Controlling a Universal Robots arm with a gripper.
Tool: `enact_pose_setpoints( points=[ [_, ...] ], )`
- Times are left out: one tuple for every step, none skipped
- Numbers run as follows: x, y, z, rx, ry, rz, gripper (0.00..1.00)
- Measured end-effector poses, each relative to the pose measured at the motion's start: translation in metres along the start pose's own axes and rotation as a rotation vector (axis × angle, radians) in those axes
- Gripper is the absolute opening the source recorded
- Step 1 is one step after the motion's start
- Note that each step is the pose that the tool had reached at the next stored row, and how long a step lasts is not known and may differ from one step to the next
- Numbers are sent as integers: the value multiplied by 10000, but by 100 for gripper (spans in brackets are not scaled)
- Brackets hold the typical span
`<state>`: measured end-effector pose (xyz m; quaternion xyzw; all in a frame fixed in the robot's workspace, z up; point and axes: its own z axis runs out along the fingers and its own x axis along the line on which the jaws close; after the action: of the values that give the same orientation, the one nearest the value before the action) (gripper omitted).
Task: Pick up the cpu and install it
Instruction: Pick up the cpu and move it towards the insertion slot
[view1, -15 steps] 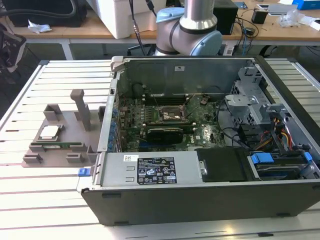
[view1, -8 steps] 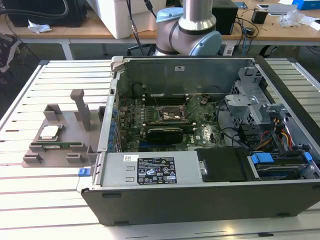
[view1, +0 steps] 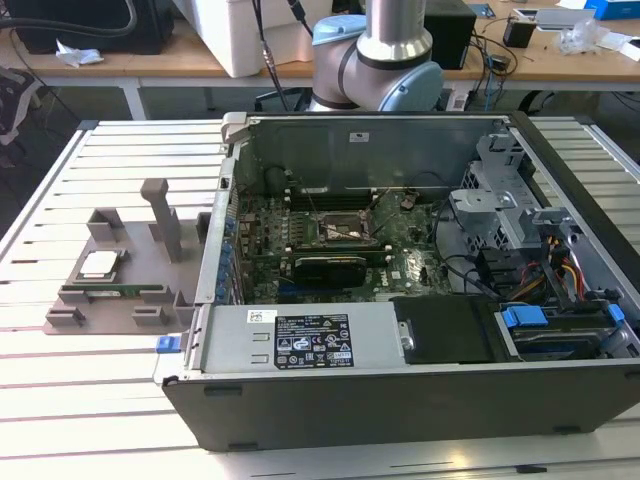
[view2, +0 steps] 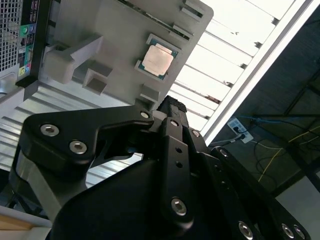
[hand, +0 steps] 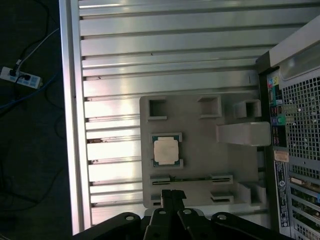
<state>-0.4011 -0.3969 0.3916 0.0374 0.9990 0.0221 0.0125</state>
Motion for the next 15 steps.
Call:
enact_pose_setpoints(
  points=[
    [1, 0, 0, 0, 0, 0, 11],
    [2, 0, 0, 0, 0, 0, 11],
    [2, 0, 0, 0, 0, 0, 24],
    [3, -1, 0, 0, 0, -1, 29],
    [4, -1, 0, 0, 0, -1, 42],
    [4, 0, 0, 0, 0, 0, 47],
    [5, -1, 0, 0, 0, 0, 60],
    [6, 0, 0, 0, 0, 0, 65],
    [6, -1, 0, 0, 0, 0, 71],
    [6, -1, 0, 0, 0, 0, 78],
    [7, -1, 0, 0, 0, 0, 78],
    [7, -1, 0, 0, 0, 0, 84],
    [9, 0, 1, 56, -4, 1, 84],
    [7, -2, 20, 94, -5, -3, 84],
    [7, -2, 37, 101, 6, -3, 84]
  ],
)
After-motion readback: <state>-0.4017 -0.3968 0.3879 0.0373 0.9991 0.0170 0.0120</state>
